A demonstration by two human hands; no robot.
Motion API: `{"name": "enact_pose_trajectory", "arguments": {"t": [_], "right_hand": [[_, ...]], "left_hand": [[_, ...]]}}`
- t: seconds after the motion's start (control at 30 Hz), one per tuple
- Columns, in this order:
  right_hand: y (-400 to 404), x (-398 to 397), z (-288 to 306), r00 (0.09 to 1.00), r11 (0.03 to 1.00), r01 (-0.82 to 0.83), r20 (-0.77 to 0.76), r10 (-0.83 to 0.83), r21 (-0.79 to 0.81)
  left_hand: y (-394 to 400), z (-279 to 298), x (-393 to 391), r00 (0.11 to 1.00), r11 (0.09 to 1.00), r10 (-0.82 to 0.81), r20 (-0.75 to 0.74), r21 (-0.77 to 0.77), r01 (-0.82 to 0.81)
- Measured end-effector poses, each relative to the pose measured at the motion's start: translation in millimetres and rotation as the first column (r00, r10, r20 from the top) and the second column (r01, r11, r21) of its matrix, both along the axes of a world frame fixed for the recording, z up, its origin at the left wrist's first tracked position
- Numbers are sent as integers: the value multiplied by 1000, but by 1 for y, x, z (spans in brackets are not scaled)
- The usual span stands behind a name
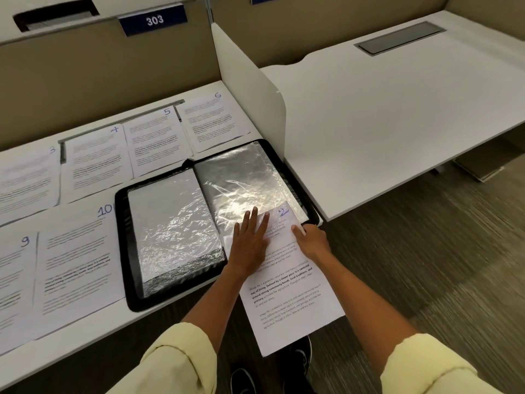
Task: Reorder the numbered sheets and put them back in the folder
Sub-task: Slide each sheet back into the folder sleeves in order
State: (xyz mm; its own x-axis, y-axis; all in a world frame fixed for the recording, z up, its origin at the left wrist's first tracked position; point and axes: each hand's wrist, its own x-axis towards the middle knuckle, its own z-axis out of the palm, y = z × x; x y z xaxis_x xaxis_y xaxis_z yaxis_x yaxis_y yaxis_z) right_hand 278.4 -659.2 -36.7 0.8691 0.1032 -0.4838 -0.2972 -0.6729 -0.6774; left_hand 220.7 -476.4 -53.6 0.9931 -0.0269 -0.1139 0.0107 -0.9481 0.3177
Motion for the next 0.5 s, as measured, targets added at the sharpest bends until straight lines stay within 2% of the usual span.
{"name": "enact_pose_trajectory", "arguments": {"t": [0.23, 0.4, 0.5], "right_hand": [[-32, -33, -3, 991, 993, 83, -114, -73, 86], [-60, -61, -15, 979, 993, 56, -200, -34, 102], [-73, -78, -14, 957, 971, 121, -284, -59, 207]], "left_hand": [[14, -5, -12, 999, 999, 44, -24, -24, -44], [24, -14, -19, 999, 1000, 13, -32, 14, -12], [28, -19, -16, 999, 1000, 8, -36, 6, -8]]}}
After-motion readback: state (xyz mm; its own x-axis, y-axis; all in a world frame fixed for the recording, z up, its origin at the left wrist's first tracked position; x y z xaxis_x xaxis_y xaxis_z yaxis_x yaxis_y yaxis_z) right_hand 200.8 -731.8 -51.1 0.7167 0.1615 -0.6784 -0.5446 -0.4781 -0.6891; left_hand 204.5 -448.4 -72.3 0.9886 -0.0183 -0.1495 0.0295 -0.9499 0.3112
